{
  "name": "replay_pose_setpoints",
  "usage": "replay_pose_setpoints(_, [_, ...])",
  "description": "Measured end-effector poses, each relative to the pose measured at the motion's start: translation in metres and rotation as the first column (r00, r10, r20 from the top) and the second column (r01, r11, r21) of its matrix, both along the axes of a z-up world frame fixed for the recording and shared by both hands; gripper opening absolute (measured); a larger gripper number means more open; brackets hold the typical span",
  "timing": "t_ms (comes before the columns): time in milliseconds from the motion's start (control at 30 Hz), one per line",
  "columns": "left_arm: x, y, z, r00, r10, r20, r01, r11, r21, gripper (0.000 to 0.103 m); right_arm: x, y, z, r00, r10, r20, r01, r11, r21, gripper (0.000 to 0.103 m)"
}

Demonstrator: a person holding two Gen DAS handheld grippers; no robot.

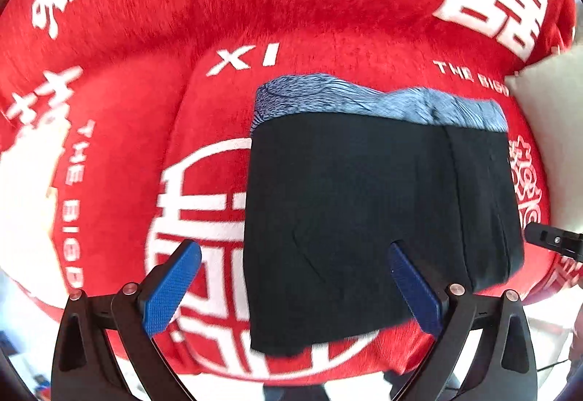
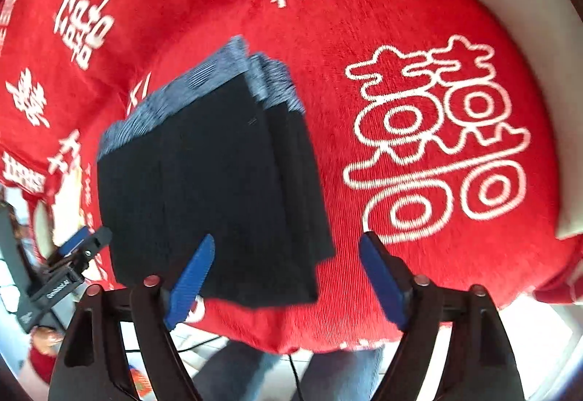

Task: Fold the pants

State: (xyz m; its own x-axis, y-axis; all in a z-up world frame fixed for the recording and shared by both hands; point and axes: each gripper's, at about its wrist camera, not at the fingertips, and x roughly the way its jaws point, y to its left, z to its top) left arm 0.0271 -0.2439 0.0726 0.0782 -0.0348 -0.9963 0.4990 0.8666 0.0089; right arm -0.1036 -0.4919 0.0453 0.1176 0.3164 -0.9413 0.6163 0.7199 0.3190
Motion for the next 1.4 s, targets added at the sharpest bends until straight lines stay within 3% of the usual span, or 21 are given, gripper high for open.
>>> replay_pose_setpoints(133, [-0.018, -0.007, 0.019, 1.0, -0.03, -0.004, 0.031, 0.999, 0.039, 0.102, -0.003, 0.024, 0.03, 0.998, 0.06, -0.019, -0.061, 0.993, -0.099, 0.103])
replay_pose_setpoints(333, [-0.033, -0.009, 0.044, 1.0, -0.02, 0.003, 0.02, 0.999, 0.043, 0.102, -0.002, 0.051, 0.063, 0.993, 0.109, -0.036, -0.114, 0.974, -0.197, 0.103])
replay_pose_setpoints(833, [-0.048, 0.007, 0.068, 0.999, -0.023, -0.024, 0.025, 0.996, 0.088, 0.102, -0.012, 0.074, 0.098, 0.993, 0.099, -0.068, -0.11, 0.976, -0.186, 0.103])
replay_pose_setpoints(1400, [-0.053, 0.006, 0.077, 0.999, -0.041, -0.019, 0.042, 0.995, 0.087, 0.102, -0.004, 0.078, 0.109, 0.991, 0.119, -0.069, -0.13, 0.97, -0.204, 0.103])
